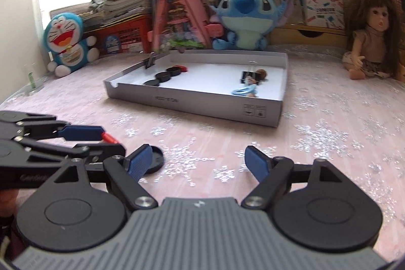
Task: Organize rigid objects
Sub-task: 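Grasp the red marker with the left gripper while the right grasps the black lid, then carry red marker and black lid into the tray and open both grippers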
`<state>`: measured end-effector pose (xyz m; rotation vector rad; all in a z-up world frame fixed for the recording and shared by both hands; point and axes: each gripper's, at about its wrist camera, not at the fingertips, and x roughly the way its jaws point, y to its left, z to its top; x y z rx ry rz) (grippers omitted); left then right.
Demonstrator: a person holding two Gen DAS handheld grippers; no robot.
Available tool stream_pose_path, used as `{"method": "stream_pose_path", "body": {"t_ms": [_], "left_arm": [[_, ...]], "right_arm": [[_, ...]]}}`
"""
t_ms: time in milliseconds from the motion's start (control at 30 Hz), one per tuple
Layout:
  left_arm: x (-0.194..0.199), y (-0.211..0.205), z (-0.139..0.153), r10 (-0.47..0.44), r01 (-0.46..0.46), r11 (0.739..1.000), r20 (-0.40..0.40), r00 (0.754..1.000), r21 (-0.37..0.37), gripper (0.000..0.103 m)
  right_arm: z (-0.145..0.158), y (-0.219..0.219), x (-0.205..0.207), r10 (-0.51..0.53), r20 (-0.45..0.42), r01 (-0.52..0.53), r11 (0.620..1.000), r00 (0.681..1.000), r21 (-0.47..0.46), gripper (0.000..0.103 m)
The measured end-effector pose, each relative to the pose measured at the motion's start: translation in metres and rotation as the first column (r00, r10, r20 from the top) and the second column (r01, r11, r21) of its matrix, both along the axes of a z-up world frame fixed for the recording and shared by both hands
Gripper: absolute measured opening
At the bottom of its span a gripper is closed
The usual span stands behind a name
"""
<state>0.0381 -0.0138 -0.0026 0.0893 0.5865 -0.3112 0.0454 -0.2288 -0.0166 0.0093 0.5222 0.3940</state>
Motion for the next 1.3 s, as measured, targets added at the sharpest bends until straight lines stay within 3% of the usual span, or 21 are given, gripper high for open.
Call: {"method": "stream_pose_path", "body": {"t_ms": [333, 533, 600, 800, 1300], "left_arm": [[0.005, 0.002, 0.0, 0.042, -0.042, 0.999, 0.009, 0.999, 0.016, 0.042], [0.009, 0.008, 0.002, 0.07, -0.07, 0.998, 0.012, 0.997, 0.002, 0.042], [0.01, 0.009, 0.002, 0.076, -0.076, 0.997, 0.013, 0.997, 0.001, 0.042], [0.011, 0.009, 0.003, 0.078, -0.078, 0.997, 0.009, 0.997, -0.001, 0.042], [0.013, 0.008, 0.004, 0.091, -0.091, 0.996, 0.007, 0.996, -0.009, 0.042]], "right_arm": [[0.001, 0.024, -0.008, 0.103, 0.009, -0.102, 0.993, 0.995, -0.05, 0.085], [-0.003, 0.033, -0.007, 0.121, -0.006, -0.121, 0.99, 0.993, -0.073, 0.065], [-0.003, 0.036, -0.007, 0.121, -0.005, -0.121, 0.99, 0.993, -0.074, 0.053], [-0.003, 0.036, -0.005, 0.102, -0.005, -0.102, 0.992, 0.995, -0.069, 0.037], [-0.001, 0.032, -0.004, 0.046, 0.009, -0.046, 0.998, 0.999, -0.047, 0.037]]}}
